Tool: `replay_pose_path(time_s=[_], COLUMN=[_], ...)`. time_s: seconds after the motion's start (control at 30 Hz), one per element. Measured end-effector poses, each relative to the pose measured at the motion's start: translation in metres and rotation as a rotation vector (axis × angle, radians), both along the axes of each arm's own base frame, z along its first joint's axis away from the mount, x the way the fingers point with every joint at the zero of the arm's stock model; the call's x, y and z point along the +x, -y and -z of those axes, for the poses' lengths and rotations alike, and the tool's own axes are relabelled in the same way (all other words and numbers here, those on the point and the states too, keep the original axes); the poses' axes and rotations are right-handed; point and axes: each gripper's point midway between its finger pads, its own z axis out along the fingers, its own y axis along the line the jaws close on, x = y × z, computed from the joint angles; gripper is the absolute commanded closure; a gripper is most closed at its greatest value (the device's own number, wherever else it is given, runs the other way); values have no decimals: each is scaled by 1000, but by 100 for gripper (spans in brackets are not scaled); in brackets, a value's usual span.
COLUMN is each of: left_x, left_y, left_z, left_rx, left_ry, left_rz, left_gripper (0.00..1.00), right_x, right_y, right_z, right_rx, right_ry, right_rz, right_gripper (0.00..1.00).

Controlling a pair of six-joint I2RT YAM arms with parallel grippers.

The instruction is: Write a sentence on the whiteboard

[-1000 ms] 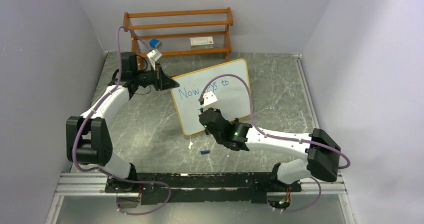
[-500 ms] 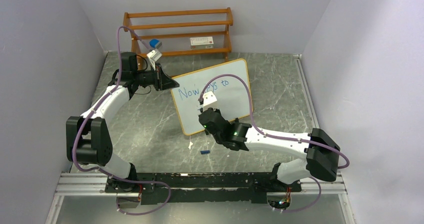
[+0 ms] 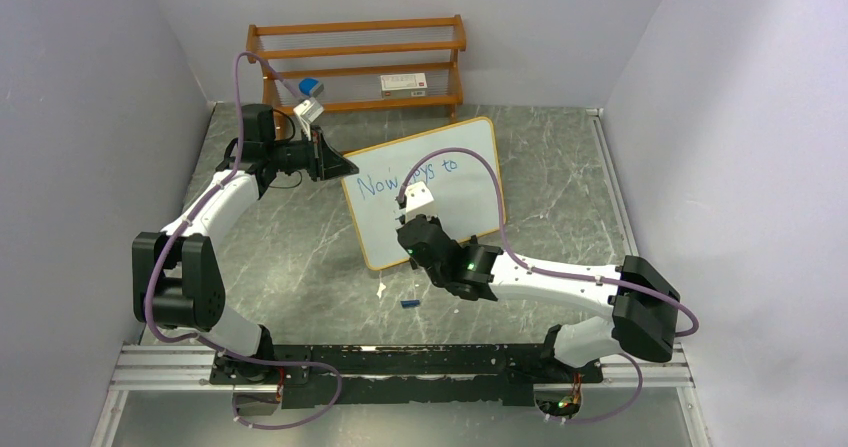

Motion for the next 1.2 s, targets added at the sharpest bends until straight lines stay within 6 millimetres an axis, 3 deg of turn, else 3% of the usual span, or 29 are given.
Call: replay_pose_path(time_s=[1.2], left_x=[1], left_y=[0], left_z=[1], left_rx=[4], left_ry=[0], left_rz=[-6], left_gripper=[95], right_x=[4], right_y=[-7], right_z=[-7], right_rx=[8], right_ry=[27], right_rz=[-20], right_gripper=[100])
